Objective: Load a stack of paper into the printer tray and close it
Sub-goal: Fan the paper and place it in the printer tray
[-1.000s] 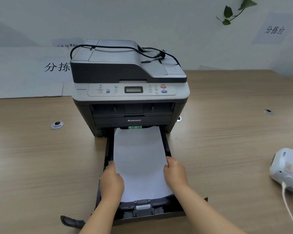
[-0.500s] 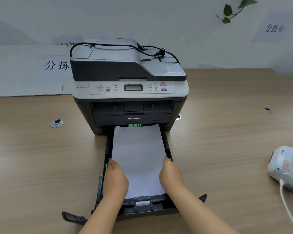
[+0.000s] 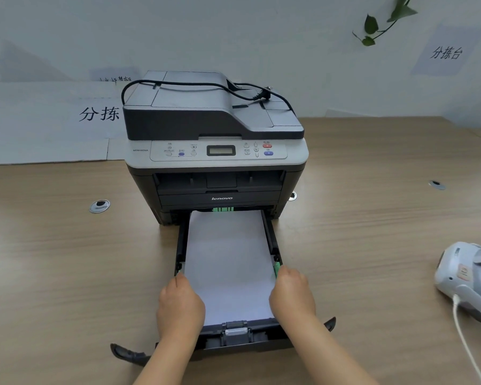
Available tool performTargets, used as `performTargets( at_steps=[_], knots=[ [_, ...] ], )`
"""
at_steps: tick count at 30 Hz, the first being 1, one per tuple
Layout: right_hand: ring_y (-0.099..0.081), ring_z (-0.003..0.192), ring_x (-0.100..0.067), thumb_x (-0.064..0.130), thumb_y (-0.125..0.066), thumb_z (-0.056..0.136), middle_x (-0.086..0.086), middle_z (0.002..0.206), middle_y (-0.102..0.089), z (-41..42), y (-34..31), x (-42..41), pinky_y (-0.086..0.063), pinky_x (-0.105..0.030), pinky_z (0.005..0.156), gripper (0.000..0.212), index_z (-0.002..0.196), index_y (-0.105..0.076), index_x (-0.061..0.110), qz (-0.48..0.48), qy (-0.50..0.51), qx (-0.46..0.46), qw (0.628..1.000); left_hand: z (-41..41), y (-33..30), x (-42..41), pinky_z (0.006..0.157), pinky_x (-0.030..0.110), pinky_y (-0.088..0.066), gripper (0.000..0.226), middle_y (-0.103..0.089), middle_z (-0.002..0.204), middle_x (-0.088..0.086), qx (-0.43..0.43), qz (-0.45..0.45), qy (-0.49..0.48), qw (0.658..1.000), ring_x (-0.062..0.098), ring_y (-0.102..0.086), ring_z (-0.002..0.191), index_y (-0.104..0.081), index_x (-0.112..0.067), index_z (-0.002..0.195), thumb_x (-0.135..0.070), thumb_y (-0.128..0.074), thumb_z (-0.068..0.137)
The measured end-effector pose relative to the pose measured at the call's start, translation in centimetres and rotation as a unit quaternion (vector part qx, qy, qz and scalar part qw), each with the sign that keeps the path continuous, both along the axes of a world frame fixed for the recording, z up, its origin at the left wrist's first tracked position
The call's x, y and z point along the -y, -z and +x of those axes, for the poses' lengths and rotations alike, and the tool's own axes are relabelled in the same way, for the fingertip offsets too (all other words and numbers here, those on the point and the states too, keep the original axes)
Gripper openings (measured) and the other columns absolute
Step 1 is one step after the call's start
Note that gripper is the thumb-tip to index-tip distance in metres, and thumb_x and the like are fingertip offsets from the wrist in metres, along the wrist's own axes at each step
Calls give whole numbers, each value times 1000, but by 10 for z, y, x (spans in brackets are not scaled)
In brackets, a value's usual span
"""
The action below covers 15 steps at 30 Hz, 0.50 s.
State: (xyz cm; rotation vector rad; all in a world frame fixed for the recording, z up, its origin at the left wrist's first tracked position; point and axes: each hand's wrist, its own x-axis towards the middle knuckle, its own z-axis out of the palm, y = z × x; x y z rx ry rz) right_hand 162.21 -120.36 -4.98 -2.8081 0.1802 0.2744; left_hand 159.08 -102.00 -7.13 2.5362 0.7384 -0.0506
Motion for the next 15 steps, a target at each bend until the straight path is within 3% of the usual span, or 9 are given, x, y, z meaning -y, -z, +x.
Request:
performTargets(
  at_steps=[2, 7, 11, 15],
  knots=[
    [-50, 112, -27, -5, -40, 88, -11, 120, -56, -2, 4, 2, -43, -30, 79, 39, 125, -44, 4, 46, 27, 4, 999, -1, 2, -1, 87, 43, -50, 45, -59, 122, 13, -1, -5, -4, 1000, 32, -51, 111, -48, -2, 130, 4, -35, 87],
    [-56, 103, -33, -2, -35, 90, -16, 115, -59, 0, 18, 0, -41, -32, 70, 43, 133, -37, 1, 115, 77, -13, 990, -1, -4, 7, 92, 43, -45, 43, -54, 129, 15, -28, -20, -15, 999, 33, -46, 118, -44, 0, 131, 1, -35, 89],
    [-54, 113, -32, 2, -34, 92, -16, 129, -54, -2, 22, -4, -50, -38, 88, 51, 142, -29, 4, 152, 105, -21, 983, -1, -7, 13, 95, 44, -45, 47, -48, 138, 12, -40, -30, -32, 998, 32, -41, 124, -35, -4, 139, -6, -38, 93],
    [-53, 115, -32, 4, -35, 93, -17, 132, -52, -2, 24, -6, -49, -41, 93, 50, 142, -30, 5, 165, 112, -20, 980, 2, -8, 15, 98, 46, -43, 46, -45, 141, 13, -46, -53, -57, 996, 34, -38, 127, -34, -4, 139, -7, -38, 93]
  ],
)
